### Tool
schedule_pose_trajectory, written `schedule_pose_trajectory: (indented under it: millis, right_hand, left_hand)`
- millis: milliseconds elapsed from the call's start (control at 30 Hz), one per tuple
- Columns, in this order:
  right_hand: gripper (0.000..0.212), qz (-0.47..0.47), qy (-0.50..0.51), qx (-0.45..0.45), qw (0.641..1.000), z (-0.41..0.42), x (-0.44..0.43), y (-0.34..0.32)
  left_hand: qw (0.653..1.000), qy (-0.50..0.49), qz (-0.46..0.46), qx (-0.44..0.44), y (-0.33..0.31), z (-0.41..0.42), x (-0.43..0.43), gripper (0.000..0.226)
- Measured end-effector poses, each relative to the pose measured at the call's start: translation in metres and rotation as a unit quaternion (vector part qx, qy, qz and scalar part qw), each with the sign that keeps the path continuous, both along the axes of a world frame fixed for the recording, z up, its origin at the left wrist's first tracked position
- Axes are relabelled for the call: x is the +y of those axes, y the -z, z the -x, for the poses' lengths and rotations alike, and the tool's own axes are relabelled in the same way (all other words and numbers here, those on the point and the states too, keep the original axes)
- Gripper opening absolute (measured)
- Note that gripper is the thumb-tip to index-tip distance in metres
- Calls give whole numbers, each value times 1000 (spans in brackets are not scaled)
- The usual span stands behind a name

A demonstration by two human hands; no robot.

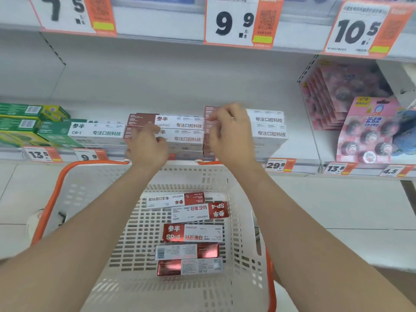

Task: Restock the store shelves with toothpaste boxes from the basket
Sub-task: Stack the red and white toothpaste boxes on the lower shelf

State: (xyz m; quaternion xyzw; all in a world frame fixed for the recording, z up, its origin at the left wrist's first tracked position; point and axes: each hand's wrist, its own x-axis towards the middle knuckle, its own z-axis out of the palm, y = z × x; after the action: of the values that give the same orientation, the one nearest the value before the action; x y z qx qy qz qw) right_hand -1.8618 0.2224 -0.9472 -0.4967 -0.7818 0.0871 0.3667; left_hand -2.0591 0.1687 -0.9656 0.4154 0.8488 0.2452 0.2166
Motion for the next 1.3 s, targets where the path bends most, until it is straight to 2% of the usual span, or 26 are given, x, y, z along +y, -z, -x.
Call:
schedule_pose_trajectory:
  millis: [100,167,233,300,367,467,533,567,767,1100,1167,1300]
  right_hand:
    - [20,17,-77,-95,992,33,2,-1]
    - [19,59,-140,-209,966,50,10,-6]
    - [33,83,-166,-327,927,68,19,-11]
    - [40,73,-156,-410,896,82,27,-11]
    - [50,75,-141,-480,863,93,34,-8]
    - [82,105,-120,-543,825,103,41,4]
    - [96,119,-109,-563,810,107,41,13]
    - [95,119,-105,-570,806,109,41,16]
    - [68,126,-107,-557,814,111,44,16]
    - [71,136,-96,-547,821,108,43,19]
    - [77,144,-99,-546,820,109,44,21]
    - [121,151,-106,-557,810,107,43,23]
  left_hand:
    - [996,64,17,55,5,28,-8,39]
    - [991,94,13,92,7,43,-11,41]
    - [987,115,29,107,6,55,-13,53]
    - [983,131,50,118,5,62,-18,70]
    - [978,145,54,137,8,67,-24,79]
    - [971,171,56,155,17,73,-32,82]
    - [967,181,59,170,20,76,-33,81]
    - [966,182,59,176,20,77,-32,80]
    - [961,186,54,195,23,76,-32,77]
    - [961,177,48,206,27,76,-32,75]
    - [962,178,49,199,27,76,-32,75]
    - [966,183,27,182,31,79,-32,67]
